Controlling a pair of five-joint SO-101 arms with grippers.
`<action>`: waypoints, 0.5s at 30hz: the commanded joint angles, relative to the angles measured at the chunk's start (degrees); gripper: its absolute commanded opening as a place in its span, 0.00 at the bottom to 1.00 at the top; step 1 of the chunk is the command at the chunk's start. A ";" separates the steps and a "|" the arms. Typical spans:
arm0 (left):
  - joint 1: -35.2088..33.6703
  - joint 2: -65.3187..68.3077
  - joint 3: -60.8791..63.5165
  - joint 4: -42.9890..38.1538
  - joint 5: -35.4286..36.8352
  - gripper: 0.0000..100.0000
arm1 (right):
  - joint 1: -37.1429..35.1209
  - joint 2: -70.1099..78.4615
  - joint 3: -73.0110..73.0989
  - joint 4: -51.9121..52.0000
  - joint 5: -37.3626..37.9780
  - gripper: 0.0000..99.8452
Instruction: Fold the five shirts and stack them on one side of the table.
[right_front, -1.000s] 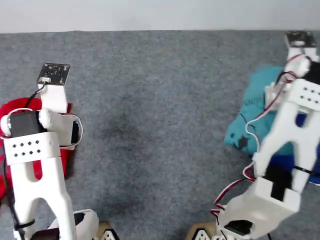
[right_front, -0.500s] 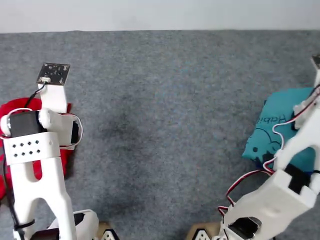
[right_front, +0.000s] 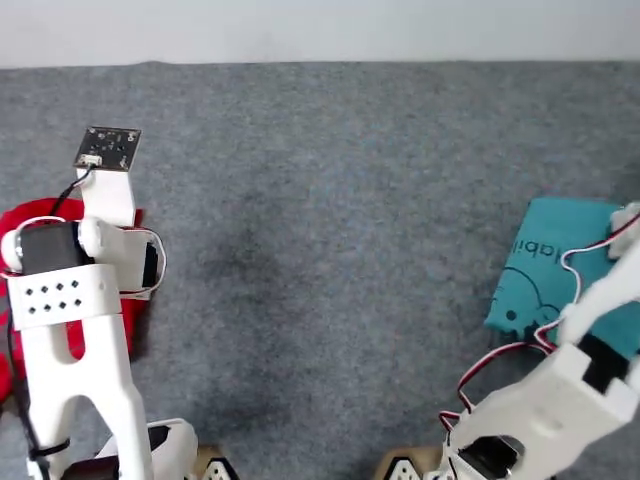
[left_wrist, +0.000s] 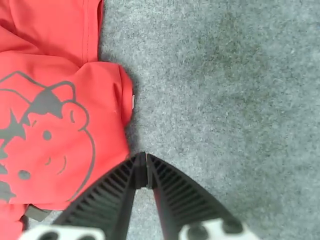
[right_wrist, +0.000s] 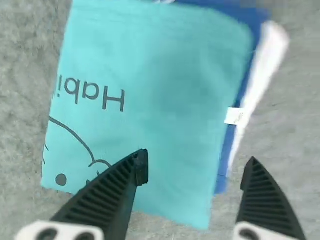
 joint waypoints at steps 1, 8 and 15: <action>0.35 -1.58 -0.22 -0.79 -0.35 0.01 | 0.22 -5.49 -4.92 2.51 -0.70 0.30; 0.35 -1.67 -0.22 -0.79 -0.35 0.01 | -1.89 1.63 -4.75 -1.36 -0.70 0.04; 0.35 -1.67 -0.22 -0.70 -0.35 0.01 | 1.54 15.52 -5.10 -14.37 6.95 0.01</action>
